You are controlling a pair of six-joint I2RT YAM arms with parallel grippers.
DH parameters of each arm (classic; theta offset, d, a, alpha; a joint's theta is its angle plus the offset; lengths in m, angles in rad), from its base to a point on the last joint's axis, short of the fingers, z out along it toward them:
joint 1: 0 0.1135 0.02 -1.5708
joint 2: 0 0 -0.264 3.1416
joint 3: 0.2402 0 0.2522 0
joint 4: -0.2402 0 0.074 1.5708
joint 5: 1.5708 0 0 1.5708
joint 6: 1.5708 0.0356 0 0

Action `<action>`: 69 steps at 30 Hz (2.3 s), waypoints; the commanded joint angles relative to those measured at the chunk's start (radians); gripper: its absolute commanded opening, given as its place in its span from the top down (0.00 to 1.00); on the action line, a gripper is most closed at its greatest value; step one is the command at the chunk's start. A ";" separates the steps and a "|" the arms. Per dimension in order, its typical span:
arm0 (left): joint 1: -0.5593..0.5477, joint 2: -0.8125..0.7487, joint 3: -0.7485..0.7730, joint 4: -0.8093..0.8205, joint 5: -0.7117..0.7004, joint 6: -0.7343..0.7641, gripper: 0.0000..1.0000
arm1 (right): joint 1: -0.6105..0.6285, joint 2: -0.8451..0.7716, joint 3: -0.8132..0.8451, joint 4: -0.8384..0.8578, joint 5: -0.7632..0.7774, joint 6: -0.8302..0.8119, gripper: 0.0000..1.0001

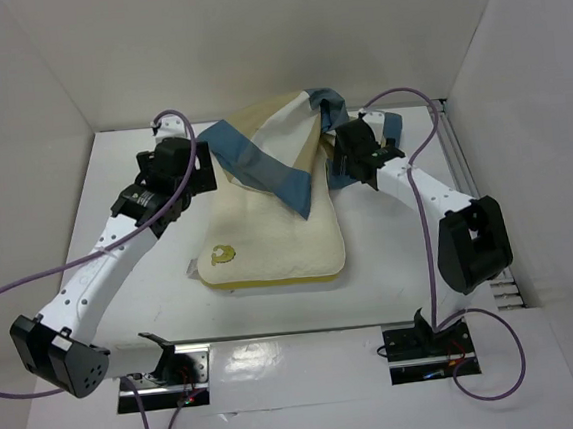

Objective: Put the pillow into the pillowcase

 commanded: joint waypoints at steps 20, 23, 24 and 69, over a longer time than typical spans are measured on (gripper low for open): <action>0.080 0.155 0.103 -0.080 0.283 -0.111 0.02 | 0.089 -0.104 0.016 0.052 -0.077 -0.061 0.00; 0.080 0.189 0.126 -0.100 0.306 -0.120 0.02 | 0.089 -0.115 0.002 0.063 -0.100 -0.070 0.00; 0.080 0.189 0.126 -0.100 0.307 -0.120 0.02 | 0.098 -0.115 0.002 0.063 -0.100 -0.070 0.00; 0.290 0.513 0.576 0.058 0.771 -0.272 1.00 | 0.198 -0.063 -0.262 0.086 -0.574 -0.076 0.04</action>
